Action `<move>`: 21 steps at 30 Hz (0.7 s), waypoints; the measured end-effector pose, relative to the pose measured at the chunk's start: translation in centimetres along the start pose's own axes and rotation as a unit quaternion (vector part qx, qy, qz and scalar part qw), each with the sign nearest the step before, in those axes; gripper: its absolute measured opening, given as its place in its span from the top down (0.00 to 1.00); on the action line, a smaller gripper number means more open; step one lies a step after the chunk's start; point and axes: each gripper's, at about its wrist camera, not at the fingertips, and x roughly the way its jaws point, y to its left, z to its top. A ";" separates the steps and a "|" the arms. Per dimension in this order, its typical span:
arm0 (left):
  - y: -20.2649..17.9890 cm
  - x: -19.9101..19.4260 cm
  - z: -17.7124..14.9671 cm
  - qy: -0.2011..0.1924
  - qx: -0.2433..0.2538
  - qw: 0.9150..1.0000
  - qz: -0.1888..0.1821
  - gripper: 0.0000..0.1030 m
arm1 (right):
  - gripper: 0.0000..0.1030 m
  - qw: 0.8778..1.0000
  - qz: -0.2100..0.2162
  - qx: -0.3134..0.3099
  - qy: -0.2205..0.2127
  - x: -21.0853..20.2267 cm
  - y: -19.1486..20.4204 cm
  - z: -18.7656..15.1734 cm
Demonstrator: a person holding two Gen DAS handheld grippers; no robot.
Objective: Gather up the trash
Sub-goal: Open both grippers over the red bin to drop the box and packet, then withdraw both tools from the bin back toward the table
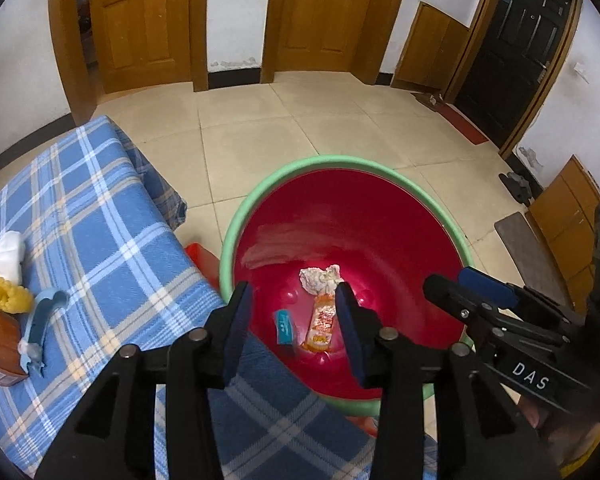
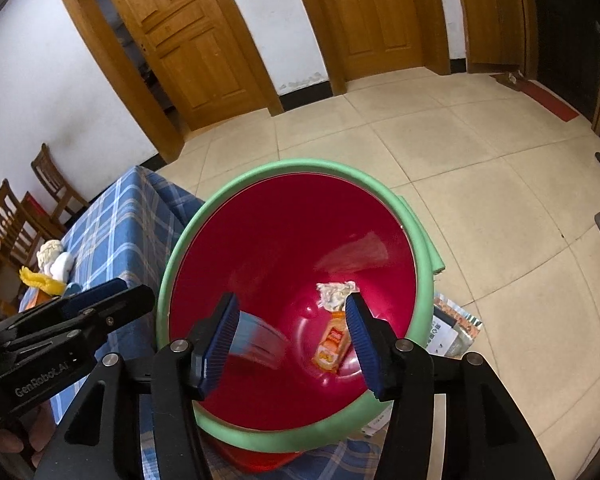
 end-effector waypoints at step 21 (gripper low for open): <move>5.3 -5.5 -2.7 -0.030 -0.068 0.996 0.054 0.46 | 0.37 0.999 0.020 -0.007 -0.025 -3.2 2.0 -0.4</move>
